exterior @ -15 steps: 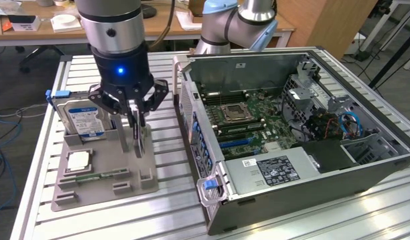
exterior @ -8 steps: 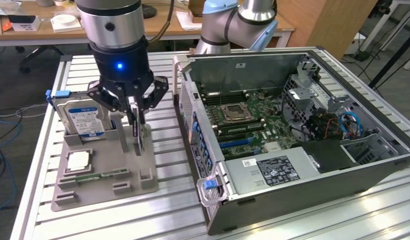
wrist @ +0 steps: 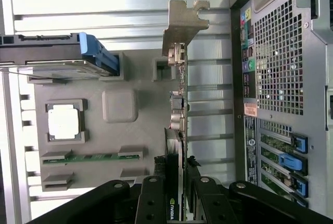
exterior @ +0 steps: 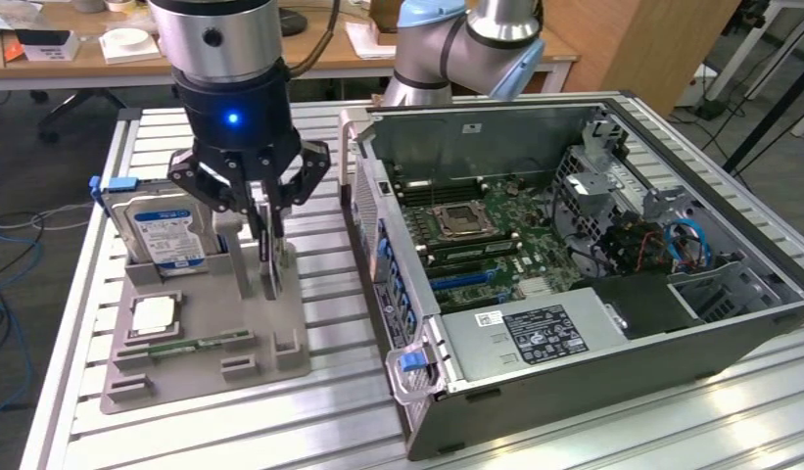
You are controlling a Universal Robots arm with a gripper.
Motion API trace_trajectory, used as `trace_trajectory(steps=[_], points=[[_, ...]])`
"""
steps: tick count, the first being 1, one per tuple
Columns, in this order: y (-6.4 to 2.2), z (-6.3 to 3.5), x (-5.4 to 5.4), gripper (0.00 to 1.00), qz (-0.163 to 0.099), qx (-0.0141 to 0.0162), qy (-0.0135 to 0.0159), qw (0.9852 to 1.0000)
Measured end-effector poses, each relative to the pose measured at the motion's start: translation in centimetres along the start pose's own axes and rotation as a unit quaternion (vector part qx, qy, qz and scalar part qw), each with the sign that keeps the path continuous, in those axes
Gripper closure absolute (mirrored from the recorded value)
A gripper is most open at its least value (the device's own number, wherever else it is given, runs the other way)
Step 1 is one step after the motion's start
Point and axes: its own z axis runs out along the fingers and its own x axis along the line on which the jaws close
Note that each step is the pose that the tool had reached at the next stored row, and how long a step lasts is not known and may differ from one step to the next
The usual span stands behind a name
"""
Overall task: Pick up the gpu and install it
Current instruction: 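Pick up the gpu and move the gpu toward the slot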
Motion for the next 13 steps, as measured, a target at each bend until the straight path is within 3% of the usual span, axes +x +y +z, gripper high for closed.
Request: trace_trajectory(steps=[13], points=[[0.04, -1.4, -0.1, 0.74, 0.0, 0.0, 0.0, 1.0]])
